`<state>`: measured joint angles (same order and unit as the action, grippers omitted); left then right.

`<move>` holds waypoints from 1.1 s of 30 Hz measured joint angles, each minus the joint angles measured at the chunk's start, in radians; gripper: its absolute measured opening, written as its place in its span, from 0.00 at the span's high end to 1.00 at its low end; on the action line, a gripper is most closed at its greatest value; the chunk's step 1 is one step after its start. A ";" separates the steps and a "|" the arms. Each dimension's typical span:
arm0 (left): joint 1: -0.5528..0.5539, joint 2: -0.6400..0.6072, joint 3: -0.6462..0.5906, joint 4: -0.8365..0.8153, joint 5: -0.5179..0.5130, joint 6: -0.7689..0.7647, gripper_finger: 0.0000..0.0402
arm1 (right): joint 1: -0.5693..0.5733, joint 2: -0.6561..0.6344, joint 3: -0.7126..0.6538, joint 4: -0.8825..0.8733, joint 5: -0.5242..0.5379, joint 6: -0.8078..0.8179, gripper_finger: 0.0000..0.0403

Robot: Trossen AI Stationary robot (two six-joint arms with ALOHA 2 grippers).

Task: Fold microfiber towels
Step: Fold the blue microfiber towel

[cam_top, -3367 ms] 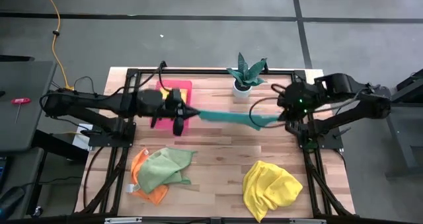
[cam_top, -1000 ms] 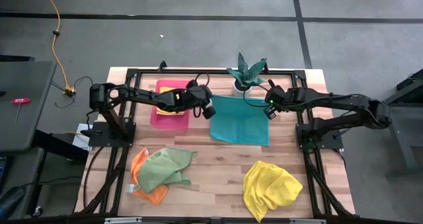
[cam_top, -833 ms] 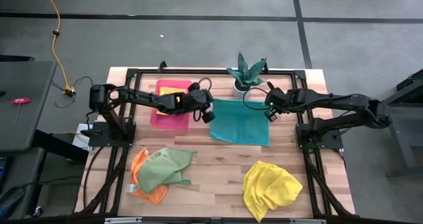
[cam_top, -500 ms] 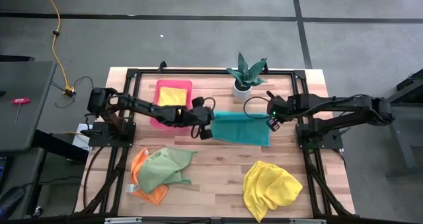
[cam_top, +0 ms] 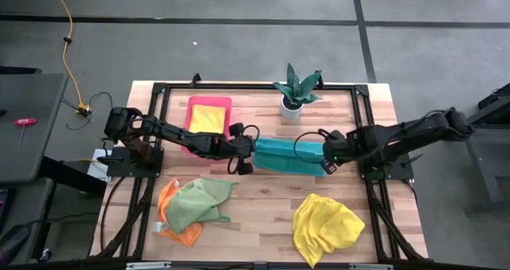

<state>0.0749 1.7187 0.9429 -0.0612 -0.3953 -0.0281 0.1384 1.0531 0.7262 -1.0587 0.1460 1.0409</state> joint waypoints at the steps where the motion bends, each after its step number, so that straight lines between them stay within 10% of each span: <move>1: 0.002 0.000 -0.005 -0.001 -0.007 0.012 1.00 | 0.013 0.000 -0.006 0.014 0.022 0.026 1.00; 33: -0.003 0.000 -0.028 -0.003 0.081 0.040 0.97 | 0.072 0.001 -0.122 0.194 0.045 0.111 1.00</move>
<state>0.0715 1.7187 0.9146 -0.0643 -0.3147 0.0118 0.2104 1.0538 0.6041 -0.8643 0.1905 1.1519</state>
